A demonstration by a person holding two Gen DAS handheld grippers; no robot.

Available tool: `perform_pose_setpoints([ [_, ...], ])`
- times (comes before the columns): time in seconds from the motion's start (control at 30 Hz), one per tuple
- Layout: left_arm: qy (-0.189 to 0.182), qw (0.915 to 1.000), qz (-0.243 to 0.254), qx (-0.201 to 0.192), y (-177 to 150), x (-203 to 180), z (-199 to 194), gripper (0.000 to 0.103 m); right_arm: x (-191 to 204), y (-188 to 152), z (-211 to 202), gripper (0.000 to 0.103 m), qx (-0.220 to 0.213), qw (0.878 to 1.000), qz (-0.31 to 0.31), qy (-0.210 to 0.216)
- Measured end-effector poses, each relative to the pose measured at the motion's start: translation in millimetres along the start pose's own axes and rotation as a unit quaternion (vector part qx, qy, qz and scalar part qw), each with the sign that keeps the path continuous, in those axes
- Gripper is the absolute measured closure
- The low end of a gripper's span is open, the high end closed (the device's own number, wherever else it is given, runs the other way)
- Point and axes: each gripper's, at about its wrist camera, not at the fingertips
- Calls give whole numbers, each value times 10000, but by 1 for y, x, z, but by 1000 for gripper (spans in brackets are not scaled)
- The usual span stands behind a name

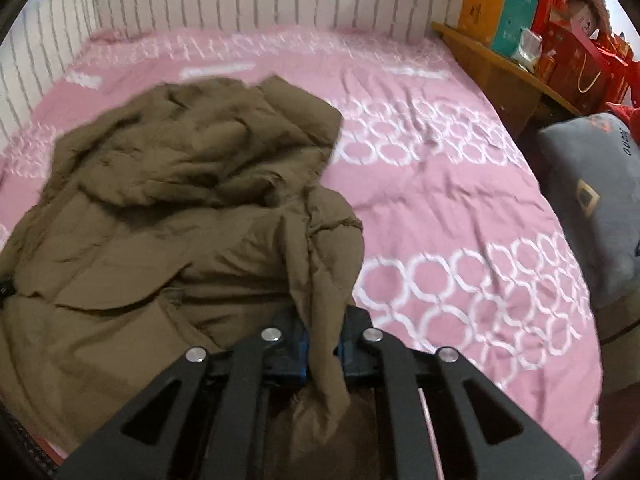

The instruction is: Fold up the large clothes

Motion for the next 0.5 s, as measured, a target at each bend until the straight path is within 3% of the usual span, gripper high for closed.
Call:
perform_pose_setpoints([
  [0.1, 167, 9995, 235, 145, -3, -8, 8, 59, -19, -4, 19, 75, 352, 9988, 268, -228],
  [0.13, 270, 9993, 229, 73, 0, -6, 6, 45, -23, -6, 17, 71, 323, 9987, 330, -204],
  [0.17, 360, 9991, 205, -48, 2, -4, 0, 33, -26, -7, 12, 65, 244, 9987, 397, -183],
  [0.2, 502, 9980, 111, -370, 4, 1, -15, 29, -32, -8, 3, 60, 108, 9987, 483, -146],
  [0.23, 620, 9957, 51, -683, 5, 6, -31, 17, -36, -8, -10, 44, -111, 9982, 581, -103],
  [0.27, 689, 9936, 17, -900, -2, 12, -45, 9, -40, -8, -22, 35, -337, 9970, 691, -106],
  [0.37, 892, 9844, -13, -1516, 4, 11, -72, 6, -41, 3, -34, 34, -686, 9938, 878, 18],
  [0.5, 1120, 9809, 367, -1549, 27, -2, -52, 8, -24, 15, 6, 39, -142, 9975, 694, 15],
])
Point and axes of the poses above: each gripper's, at about its wrist camera, not at the fingertips, and z roughly the way its jaws point, x to its left, y to its top, and after that the axes turned 8 degrees about x, right-handed
